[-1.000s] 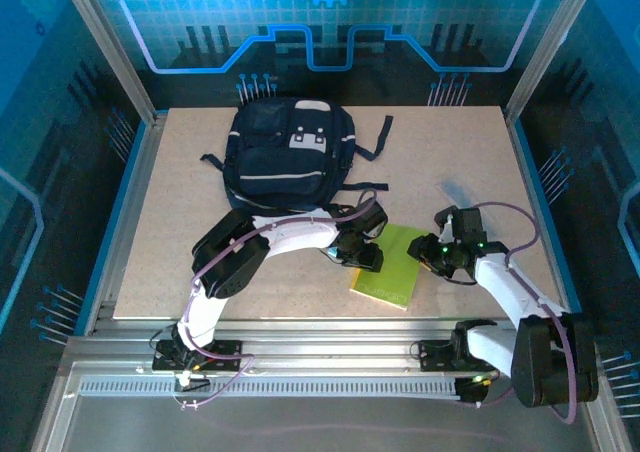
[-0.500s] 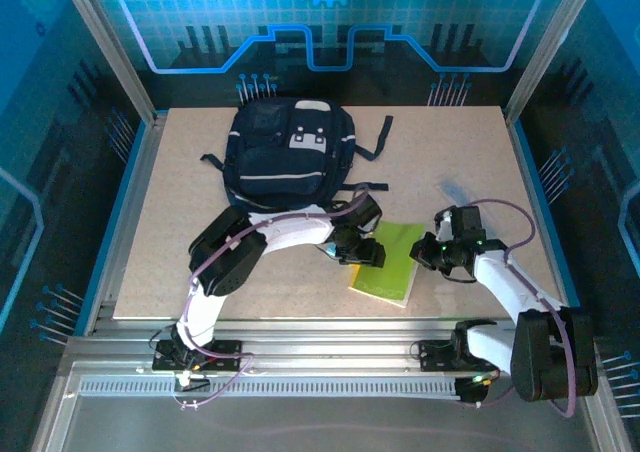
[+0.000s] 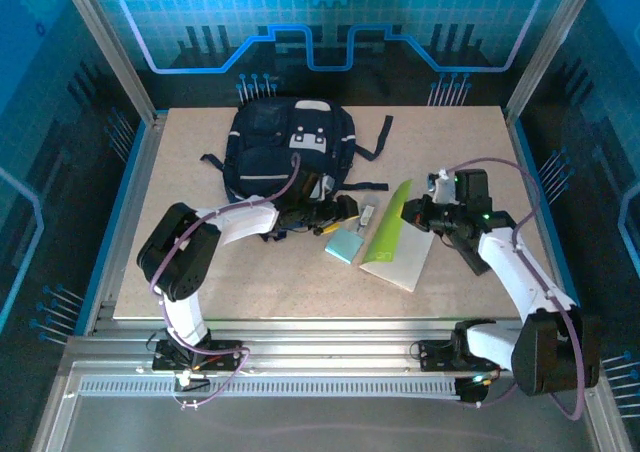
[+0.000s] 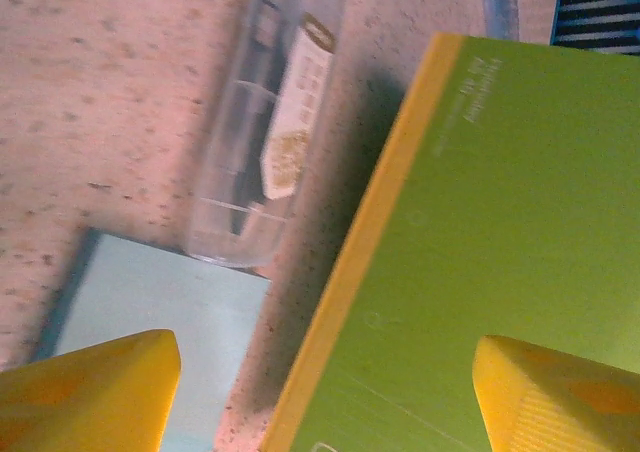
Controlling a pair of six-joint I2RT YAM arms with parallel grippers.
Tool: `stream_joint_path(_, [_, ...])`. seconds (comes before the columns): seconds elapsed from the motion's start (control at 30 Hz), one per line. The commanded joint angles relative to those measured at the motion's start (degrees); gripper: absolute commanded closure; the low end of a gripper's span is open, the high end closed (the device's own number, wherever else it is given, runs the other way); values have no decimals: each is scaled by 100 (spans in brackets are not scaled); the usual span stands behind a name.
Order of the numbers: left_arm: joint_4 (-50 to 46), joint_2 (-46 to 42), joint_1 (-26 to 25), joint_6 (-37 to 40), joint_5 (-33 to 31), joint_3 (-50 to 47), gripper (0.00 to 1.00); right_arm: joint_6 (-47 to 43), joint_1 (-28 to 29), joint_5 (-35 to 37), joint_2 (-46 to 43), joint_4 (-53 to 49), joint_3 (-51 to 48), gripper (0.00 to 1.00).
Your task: Pack the student bag
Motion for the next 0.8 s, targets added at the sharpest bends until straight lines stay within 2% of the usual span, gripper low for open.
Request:
stream_joint_path(0.0, [993,-104,8,-507,317,-316,22,290,355,-367,191,552,332,100])
stream_joint_path(0.2, [2766,198,238,-1478,443,-1091,20,549,803,-577,583,1025,567,100])
stream_joint_path(0.3, [3245,360,292,-1724,450,-1289,18,556,823,-582,686,1187,487,100])
stream_joint_path(0.5, [3360,413,293,-1720,371,-1368,17,91,450,16,1065,850,-202,100])
stream_joint_path(0.6, [3369,478,290,-1693,394,-1309,18,-114,168,60,1478,863,-477,100])
stream_joint_path(0.77, [3237,670,258,-1650,403,-1162,20,-410,83,453,2055,737,-524,100])
